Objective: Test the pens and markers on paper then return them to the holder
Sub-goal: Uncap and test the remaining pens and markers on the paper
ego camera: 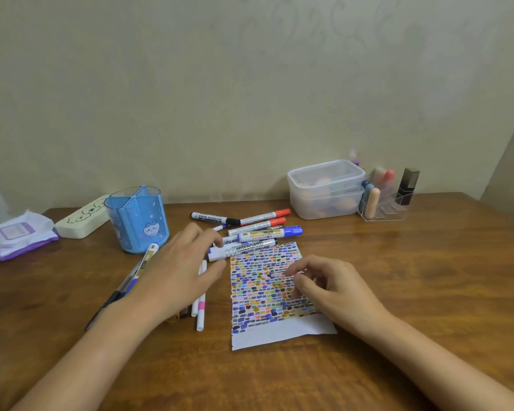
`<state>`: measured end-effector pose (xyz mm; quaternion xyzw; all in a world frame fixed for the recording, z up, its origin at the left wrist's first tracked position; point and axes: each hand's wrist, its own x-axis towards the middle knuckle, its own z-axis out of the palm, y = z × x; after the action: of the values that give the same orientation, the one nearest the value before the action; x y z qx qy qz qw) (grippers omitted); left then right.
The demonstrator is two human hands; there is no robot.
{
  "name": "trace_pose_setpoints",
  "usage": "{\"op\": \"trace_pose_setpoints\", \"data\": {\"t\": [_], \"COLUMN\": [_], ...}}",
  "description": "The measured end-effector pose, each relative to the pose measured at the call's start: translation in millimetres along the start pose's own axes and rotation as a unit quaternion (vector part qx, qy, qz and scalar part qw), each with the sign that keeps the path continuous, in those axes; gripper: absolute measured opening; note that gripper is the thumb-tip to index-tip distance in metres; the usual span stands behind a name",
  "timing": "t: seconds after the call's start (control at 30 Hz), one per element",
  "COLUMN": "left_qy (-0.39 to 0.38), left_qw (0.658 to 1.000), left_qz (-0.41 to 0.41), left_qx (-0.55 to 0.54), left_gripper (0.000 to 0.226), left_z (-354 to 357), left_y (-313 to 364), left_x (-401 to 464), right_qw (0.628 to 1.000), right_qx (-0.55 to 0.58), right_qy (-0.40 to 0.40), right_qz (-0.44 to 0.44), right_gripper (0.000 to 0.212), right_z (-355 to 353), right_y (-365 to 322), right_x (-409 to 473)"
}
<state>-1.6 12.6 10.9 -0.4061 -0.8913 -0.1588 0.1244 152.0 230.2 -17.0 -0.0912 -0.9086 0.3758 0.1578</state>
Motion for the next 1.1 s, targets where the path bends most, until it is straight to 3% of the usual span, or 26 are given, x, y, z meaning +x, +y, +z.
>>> {"op": "trace_pose_setpoints", "data": {"t": [0.3,0.53,1.1], "left_qy": [-0.014,-0.045,-0.05], "left_qw": [0.994,0.987,0.994], "left_qz": [0.059,0.064,0.037], "left_qx": [0.091,0.143,0.09], "left_gripper": [0.045,0.039,0.016], "left_z": [12,38,57], "left_y": [24,49,48], "left_x": [83,109,105], "right_qw": [1.0,1.0,1.0], "right_qx": [-0.007,-0.013,-0.022], "right_qy": [-0.014,-0.009,-0.01], "right_qz": [-0.003,-0.004,0.001], "right_gripper": [0.014,0.015,0.019], "right_z": [-2,-3,-5], "right_y": [2,5,11], "right_x": [1,3,5]}}
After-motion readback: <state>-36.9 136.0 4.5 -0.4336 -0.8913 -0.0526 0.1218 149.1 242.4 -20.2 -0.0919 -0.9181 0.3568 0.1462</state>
